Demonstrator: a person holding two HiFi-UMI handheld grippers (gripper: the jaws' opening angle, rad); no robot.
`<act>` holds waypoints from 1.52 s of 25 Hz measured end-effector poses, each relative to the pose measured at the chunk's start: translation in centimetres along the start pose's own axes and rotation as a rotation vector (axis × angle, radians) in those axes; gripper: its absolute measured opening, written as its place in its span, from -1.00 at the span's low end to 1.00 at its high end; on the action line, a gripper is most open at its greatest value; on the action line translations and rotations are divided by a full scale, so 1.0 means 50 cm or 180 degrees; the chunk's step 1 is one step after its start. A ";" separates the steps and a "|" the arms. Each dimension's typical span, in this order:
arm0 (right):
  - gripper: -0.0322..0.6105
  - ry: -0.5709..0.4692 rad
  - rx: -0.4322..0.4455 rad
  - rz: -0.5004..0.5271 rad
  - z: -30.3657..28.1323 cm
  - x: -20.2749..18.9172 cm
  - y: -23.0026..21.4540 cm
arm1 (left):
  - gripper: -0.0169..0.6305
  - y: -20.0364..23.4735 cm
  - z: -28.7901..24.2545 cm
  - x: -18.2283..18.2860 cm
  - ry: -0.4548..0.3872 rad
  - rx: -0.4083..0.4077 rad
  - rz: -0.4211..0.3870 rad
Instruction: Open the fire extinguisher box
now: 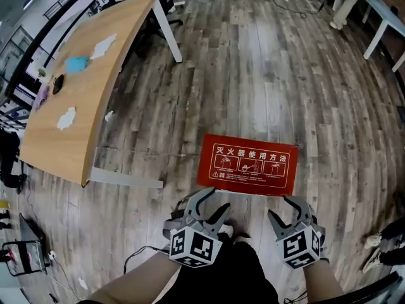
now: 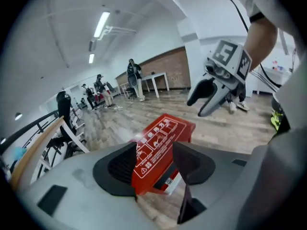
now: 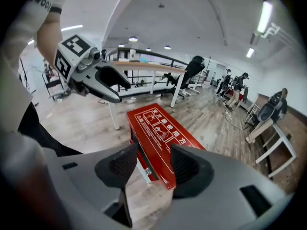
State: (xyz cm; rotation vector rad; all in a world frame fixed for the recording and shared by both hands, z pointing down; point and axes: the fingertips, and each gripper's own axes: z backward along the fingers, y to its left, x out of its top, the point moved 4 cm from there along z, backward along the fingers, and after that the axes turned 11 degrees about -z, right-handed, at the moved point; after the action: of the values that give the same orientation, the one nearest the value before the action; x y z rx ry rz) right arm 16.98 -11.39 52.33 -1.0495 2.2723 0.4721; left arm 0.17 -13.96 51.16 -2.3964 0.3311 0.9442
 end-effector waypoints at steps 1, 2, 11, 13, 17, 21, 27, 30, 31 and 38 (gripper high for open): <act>-0.28 0.0074 -0.0063 0.0078 -0.026 -0.016 -0.003 | -0.28 -0.008 -0.023 -0.023 0.0098 -0.0052 -0.0104; -0.27 0.0129 -0.0134 0.0133 -0.050 -0.031 -0.006 | -0.25 -0.016 -0.045 -0.047 0.0183 -0.0082 -0.0200; -0.26 0.0216 -0.0783 0.0705 -0.186 -0.136 -0.015 | -0.24 -0.045 -0.175 -0.160 0.0493 0.0362 -0.0795; -0.26 0.0102 -0.0893 0.0927 -0.203 -0.141 -0.013 | -0.24 -0.057 -0.191 -0.162 0.0394 0.0388 -0.0944; -0.26 -0.0077 -0.1054 0.1238 -0.226 -0.142 -0.010 | -0.24 -0.080 -0.221 -0.182 0.0348 0.0345 -0.1147; -0.26 -0.0222 -0.1090 0.1412 -0.235 -0.150 -0.003 | -0.24 -0.089 -0.242 -0.194 0.0307 0.0335 -0.1279; -0.26 -0.0294 -0.1110 0.1635 -0.254 -0.168 0.006 | -0.24 -0.109 -0.259 -0.199 0.0246 0.0264 -0.1341; -0.26 -0.0291 -0.1121 0.1691 -0.272 -0.172 -0.002 | -0.24 -0.112 -0.270 -0.198 0.0215 0.0295 -0.1374; -0.25 -0.0320 -0.1124 0.1735 -0.277 -0.172 -0.003 | -0.24 -0.112 -0.271 -0.198 0.0206 0.0327 -0.1403; -0.24 -0.0651 -0.1363 0.1870 -0.292 -0.182 -0.008 | -0.24 -0.115 -0.278 -0.208 -0.0022 0.0626 -0.1530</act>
State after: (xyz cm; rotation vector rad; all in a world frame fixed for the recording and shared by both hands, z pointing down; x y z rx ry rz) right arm 16.74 -14.24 69.28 -0.4557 2.3169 1.2870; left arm 2.71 -16.75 69.03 -2.1477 -0.1482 0.6628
